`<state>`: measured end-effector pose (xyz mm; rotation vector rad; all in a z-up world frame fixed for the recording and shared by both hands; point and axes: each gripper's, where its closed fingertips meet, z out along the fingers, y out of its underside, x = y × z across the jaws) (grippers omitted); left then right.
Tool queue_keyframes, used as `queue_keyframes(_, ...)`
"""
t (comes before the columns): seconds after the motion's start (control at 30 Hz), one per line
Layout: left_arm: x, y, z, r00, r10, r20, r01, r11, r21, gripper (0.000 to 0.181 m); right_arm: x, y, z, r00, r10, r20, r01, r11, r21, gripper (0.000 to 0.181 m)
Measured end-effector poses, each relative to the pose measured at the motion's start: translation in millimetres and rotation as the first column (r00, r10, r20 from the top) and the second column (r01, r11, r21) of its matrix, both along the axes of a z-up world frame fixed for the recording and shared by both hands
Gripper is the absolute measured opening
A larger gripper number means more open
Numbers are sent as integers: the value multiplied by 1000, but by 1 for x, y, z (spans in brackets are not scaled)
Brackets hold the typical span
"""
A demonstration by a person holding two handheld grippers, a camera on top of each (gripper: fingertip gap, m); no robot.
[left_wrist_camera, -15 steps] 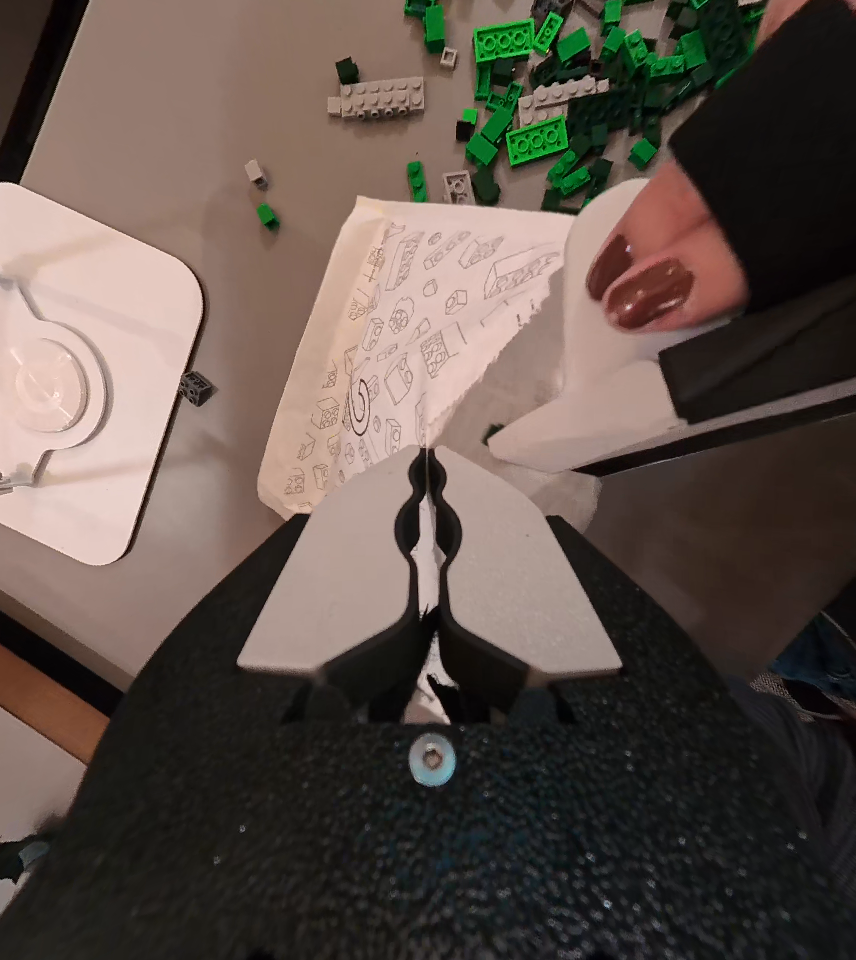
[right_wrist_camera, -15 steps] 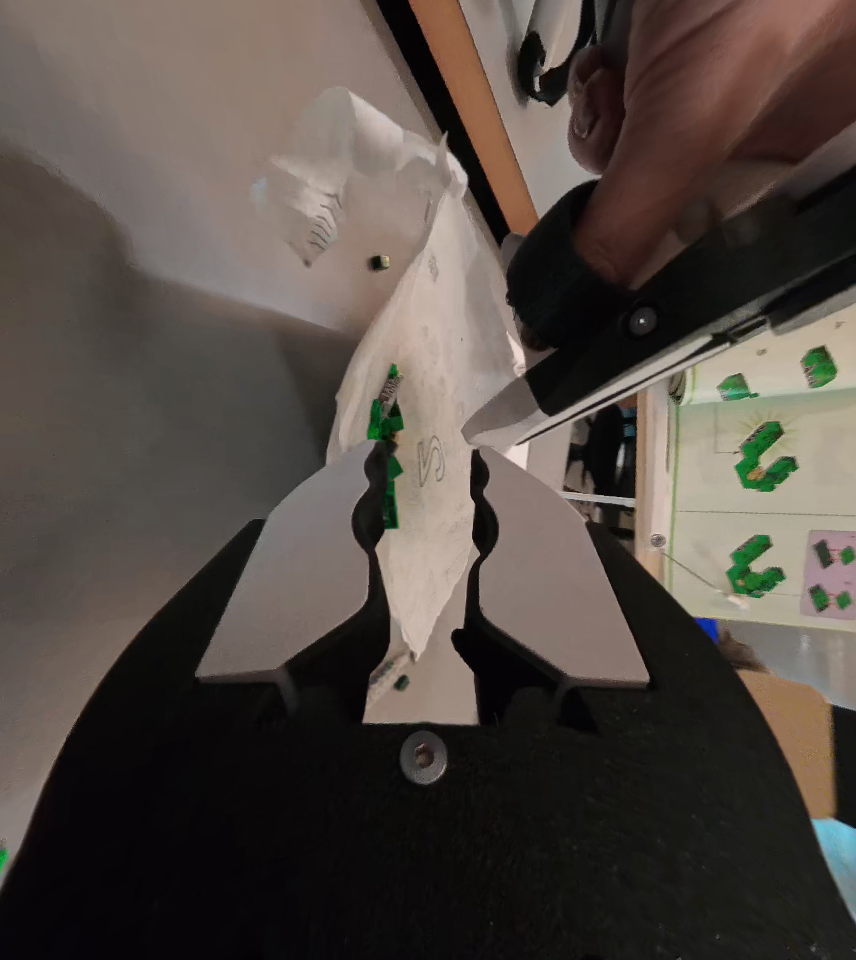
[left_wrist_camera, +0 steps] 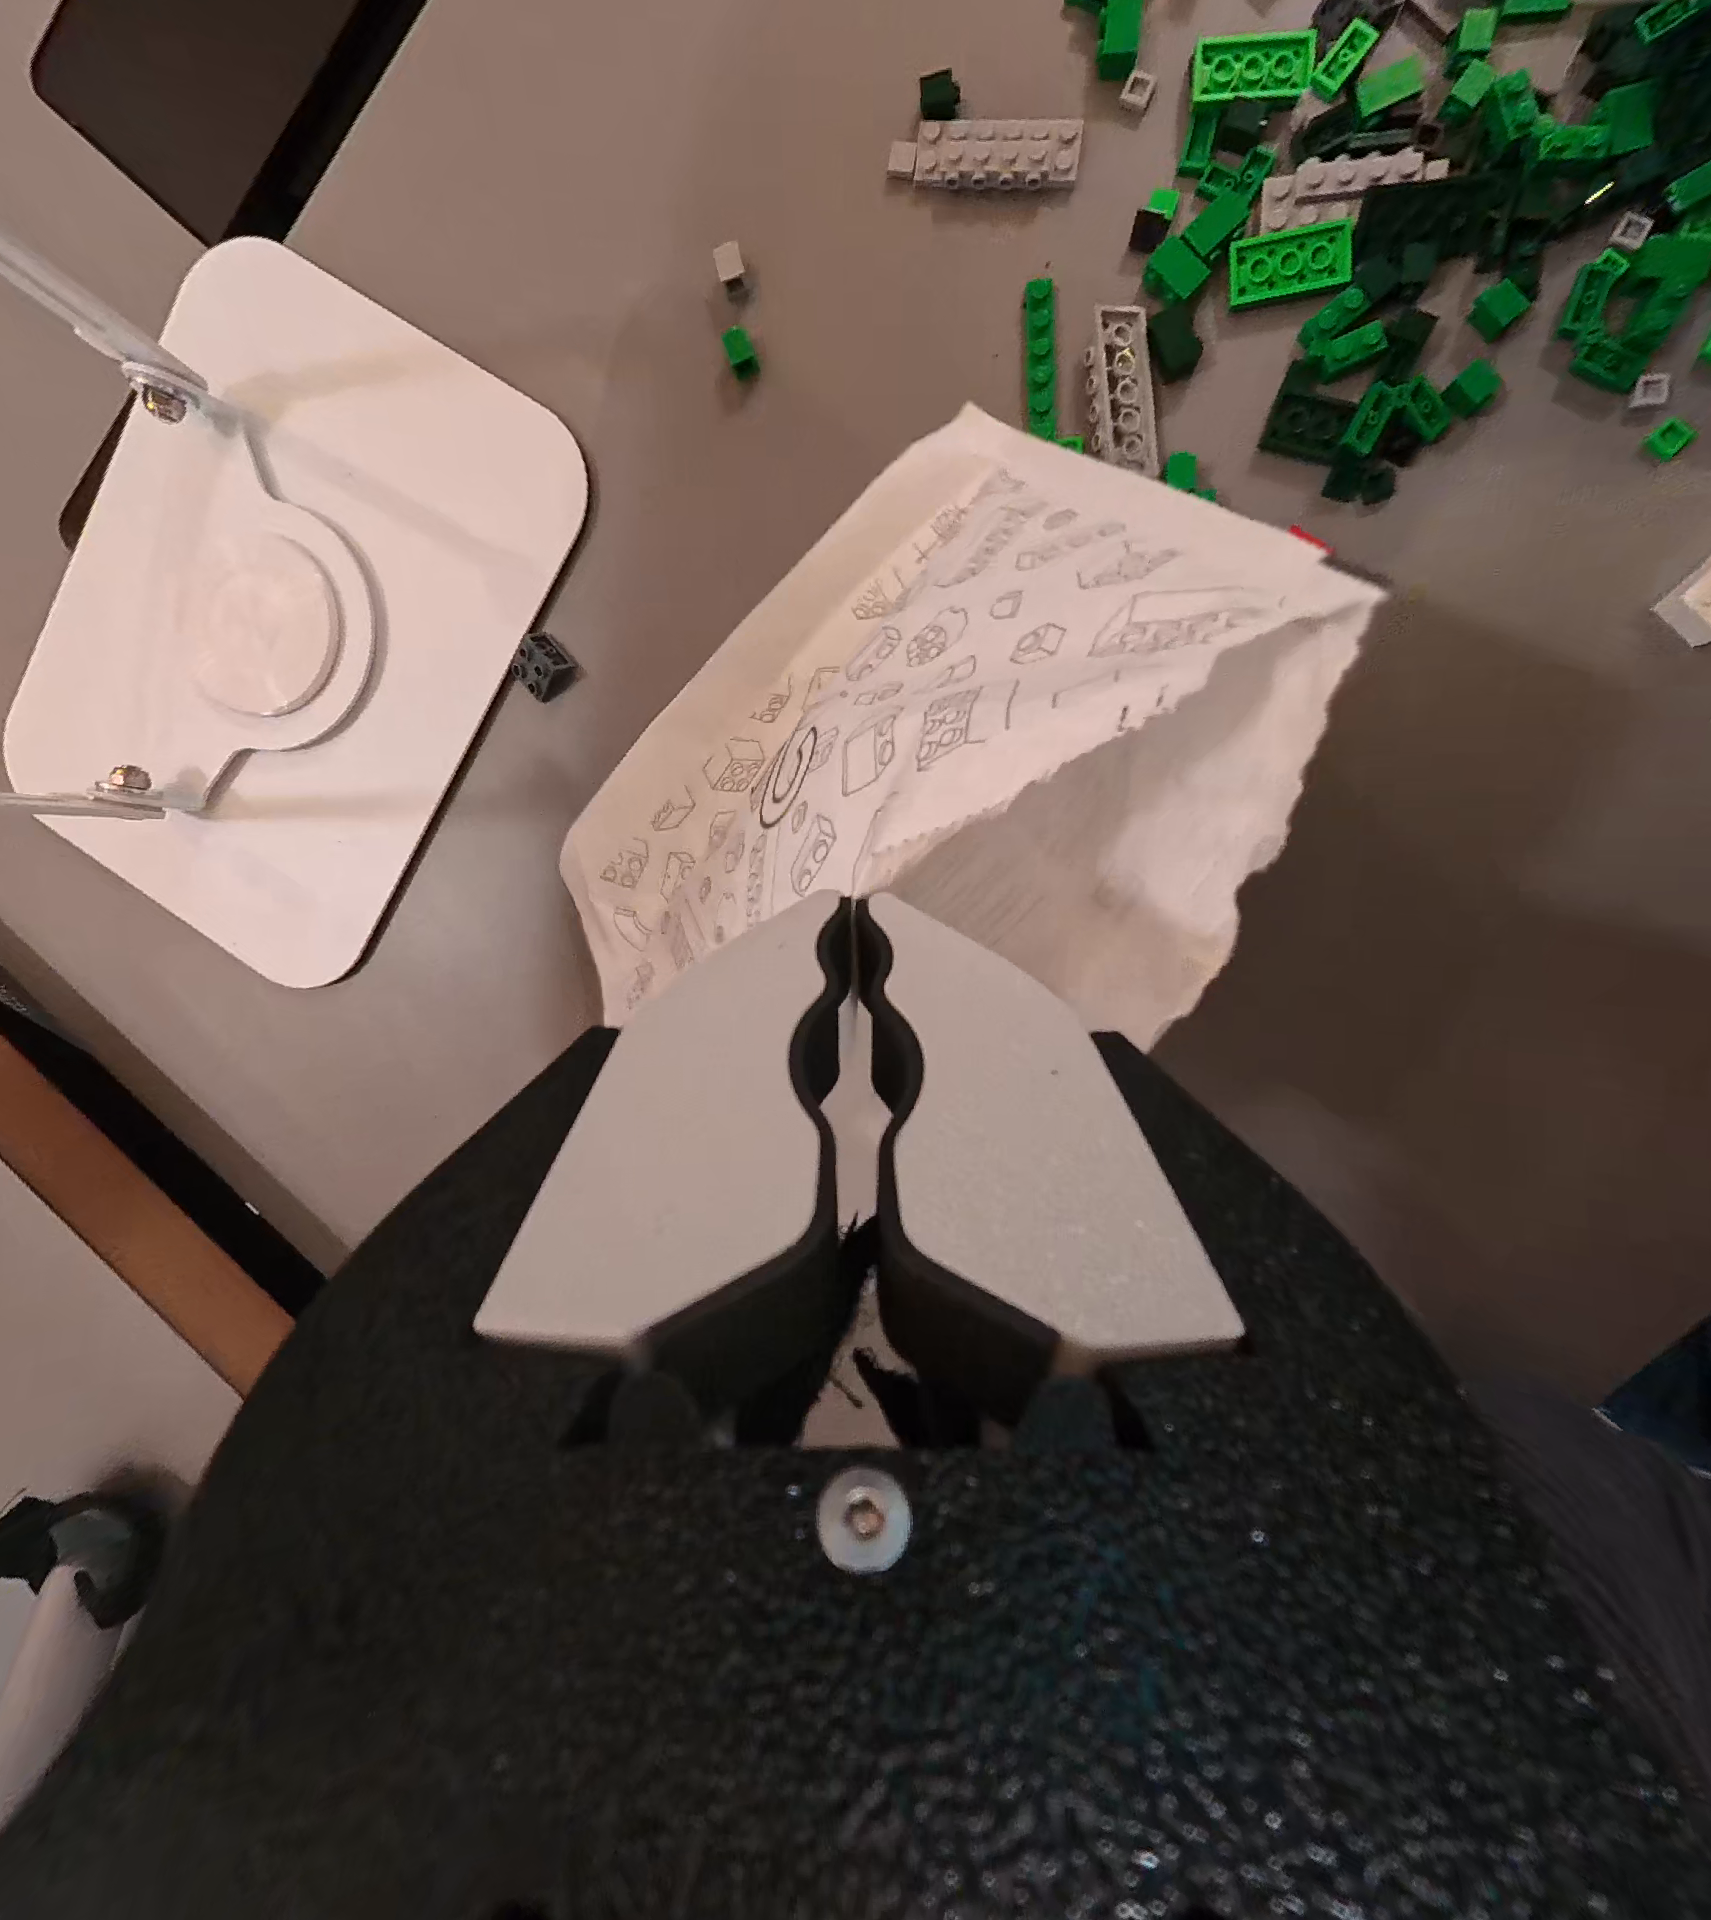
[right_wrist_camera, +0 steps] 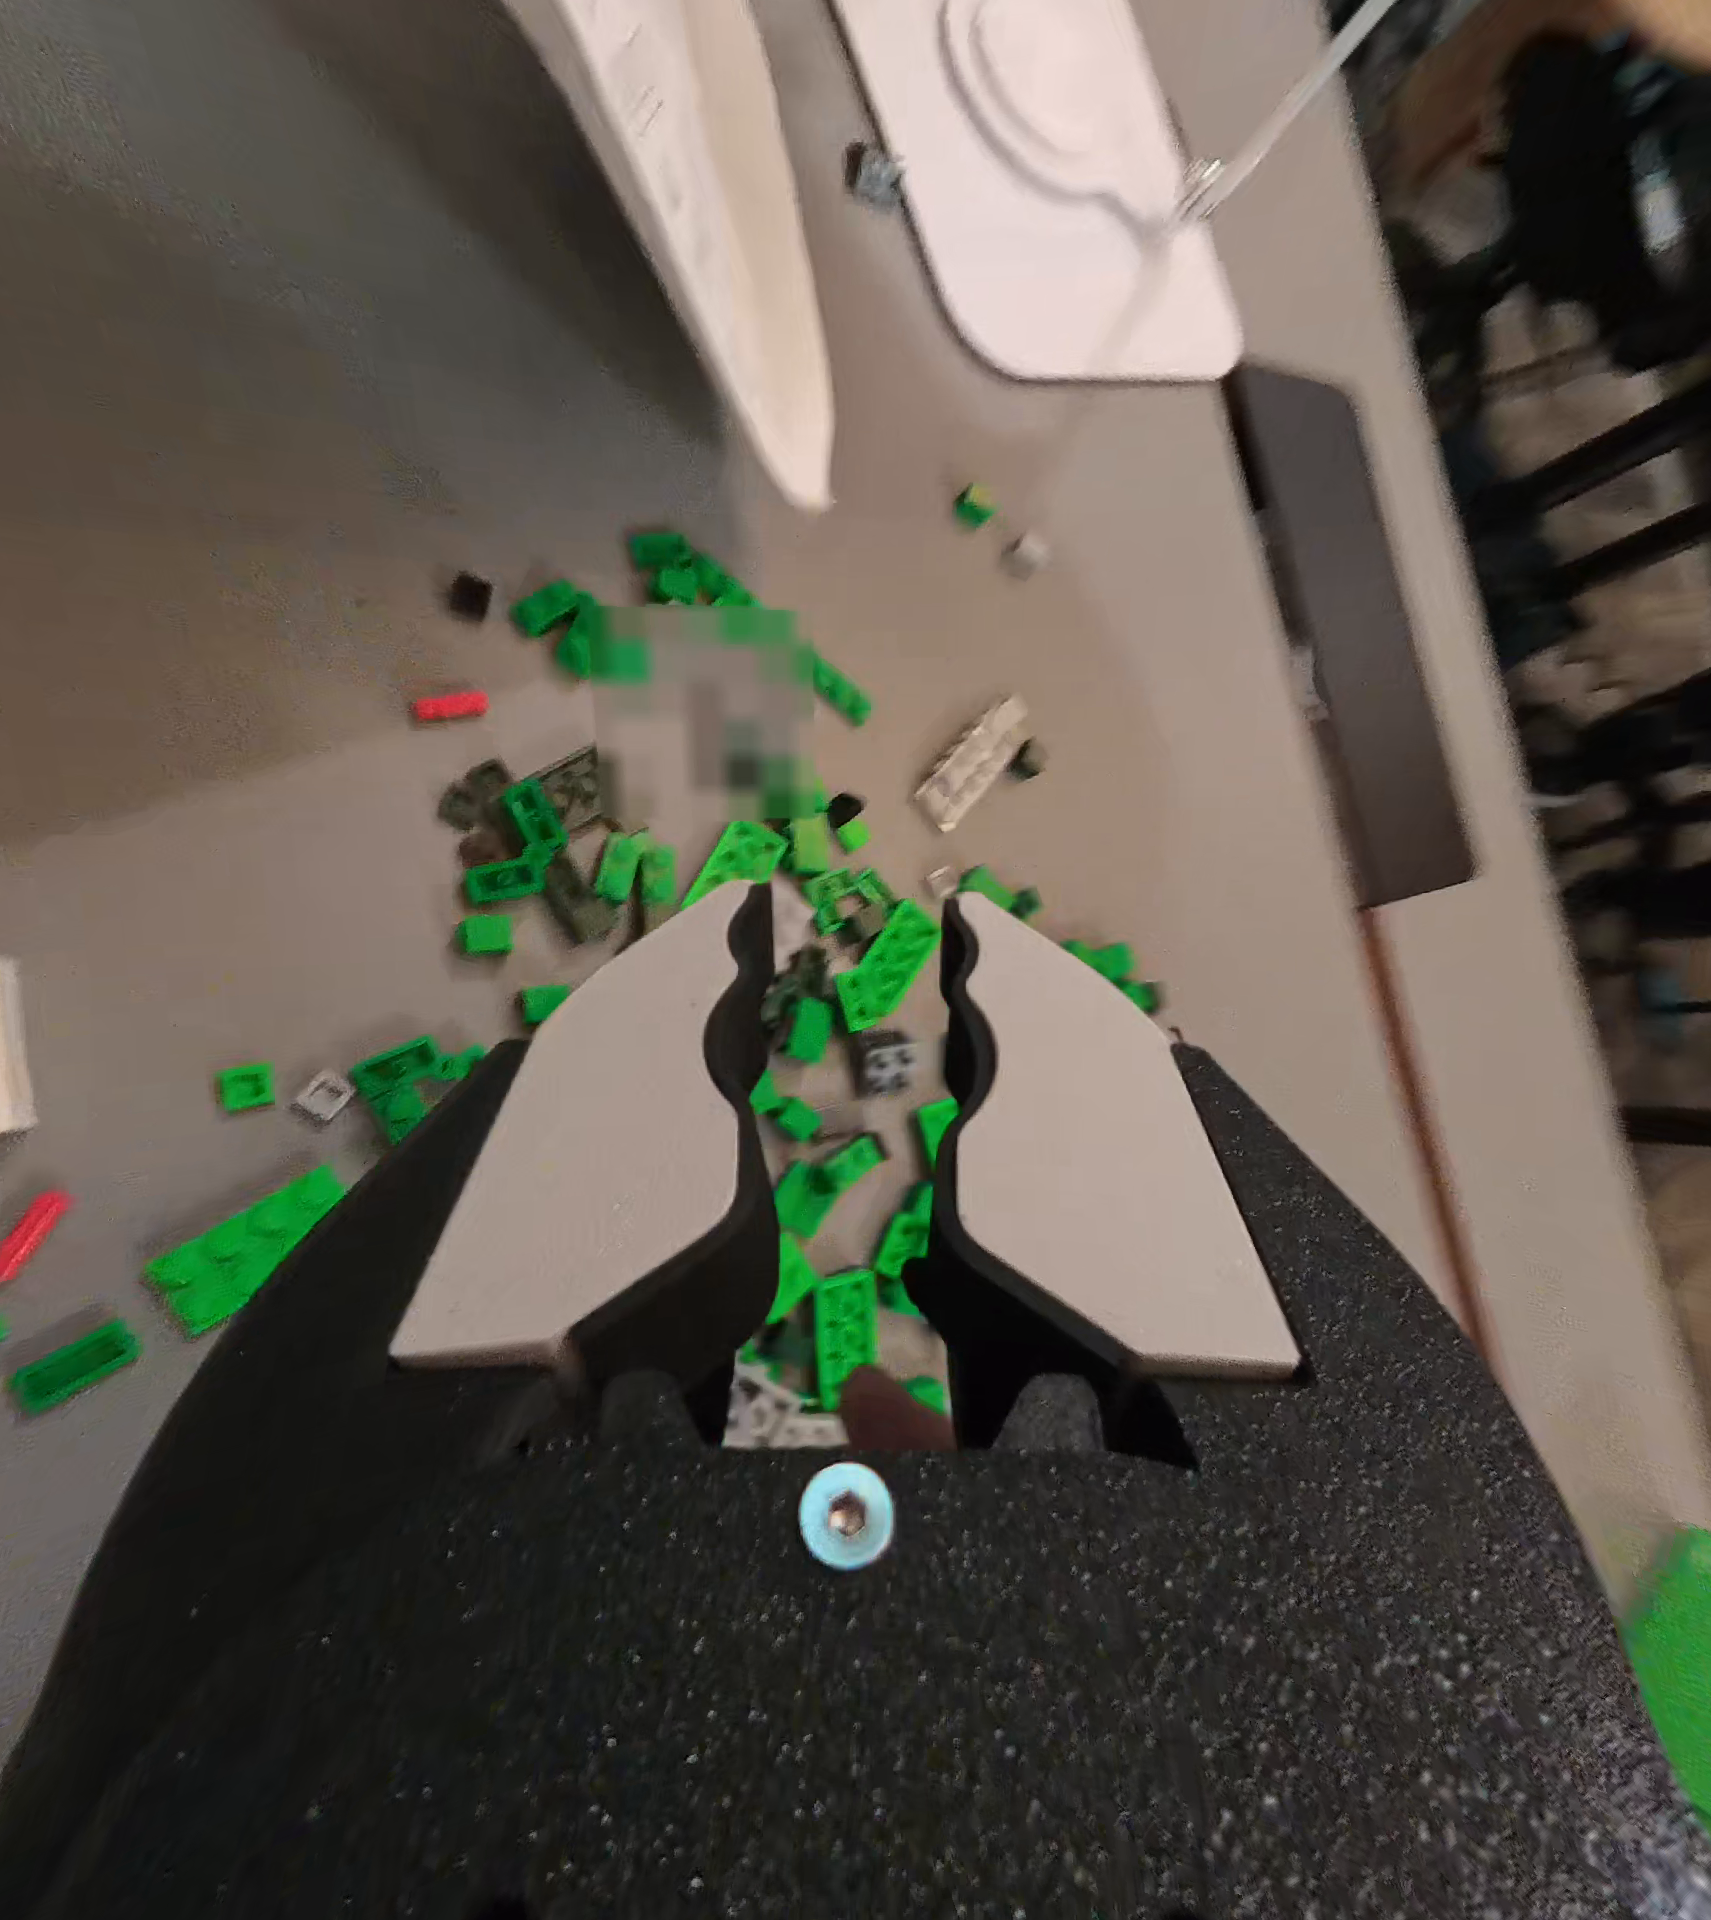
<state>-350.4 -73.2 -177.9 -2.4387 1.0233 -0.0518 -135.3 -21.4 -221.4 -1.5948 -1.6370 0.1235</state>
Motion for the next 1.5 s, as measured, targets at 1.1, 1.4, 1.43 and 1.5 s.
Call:
queue_keyframes(1.1, -16, -1, 4, 996, 87, 10, -87, 996, 15, 0, -87, 36, -65, 622, 660, 421, -484, 747, -456, 7)
queue_keyframes(1.4, -10, 9, 7, 992, 116, 53, -117, 993, 23, 0, -130, -53, 115, 737, 674, -44, -659, 732, 173, 7)
queue_keyframes(1.43, -8, 9, 8, 991, 114, 64, -116, 993, 24, 0, -138, -65, 121, 725, 687, -46, -662, 714, 229, 7)
queue_keyframes(1.5, -1, 8, 9, 989, 110, 99, -111, 994, 8, 0, -153, -78, 120, 725, 689, 8, -651, 681, 336, 7)
